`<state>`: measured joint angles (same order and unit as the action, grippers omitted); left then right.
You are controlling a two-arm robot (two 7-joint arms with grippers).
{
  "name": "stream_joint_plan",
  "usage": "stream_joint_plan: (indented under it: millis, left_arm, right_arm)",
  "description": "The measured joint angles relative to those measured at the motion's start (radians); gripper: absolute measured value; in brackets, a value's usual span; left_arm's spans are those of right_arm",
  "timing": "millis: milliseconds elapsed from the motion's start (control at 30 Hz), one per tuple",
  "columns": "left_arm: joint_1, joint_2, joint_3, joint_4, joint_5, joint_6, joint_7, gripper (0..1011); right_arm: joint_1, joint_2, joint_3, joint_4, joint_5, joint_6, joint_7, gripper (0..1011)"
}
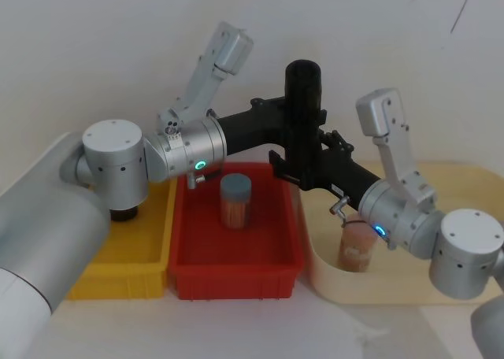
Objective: Pick up the garbage bag with the one hand and transfer it to the other hand.
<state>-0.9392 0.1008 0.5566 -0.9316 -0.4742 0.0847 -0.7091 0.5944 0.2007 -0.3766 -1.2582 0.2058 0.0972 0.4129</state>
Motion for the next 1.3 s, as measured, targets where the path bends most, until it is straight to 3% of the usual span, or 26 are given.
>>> stream_joint_plan:
  millis: [200, 333, 600, 767, 1067, 1300]
  left_arm:
    - [0.0, 0.0, 0.0, 0.0, 0.0, 0.0, 0.0, 442]
    - [0.0, 0.0, 0.0, 0.0, 0.0, 0.0, 0.0, 442]
    - [0.0, 0.0, 0.0, 0.0, 0.0, 0.0, 0.0, 442]
    - [0.0, 0.0, 0.0, 0.0, 0.0, 0.0, 0.0, 442]
    - [0.0, 0.0, 0.0, 0.0, 0.0, 0.0, 0.0, 446]
    - [0.0, 0.0, 0.0, 0.0, 0.0, 0.0, 0.0, 658]
  right_arm:
    - [0.027, -0.014, -0.009, 0.042, 0.004, -0.02, 0.004, 1000]
    - [0.038, -0.019, -0.012, 0.057, 0.005, -0.027, 0.005, 930]
    - [0.053, -0.026, -0.016, 0.082, 0.007, -0.038, 0.006, 738]
    - [0.058, -0.029, -0.017, 0.089, 0.008, -0.041, 0.006, 568]
    - [0.063, -0.031, -0.019, 0.097, 0.009, -0.045, 0.007, 566]
    - [0.063, -0.031, -0.021, 0.096, 0.012, -0.046, 0.008, 563]
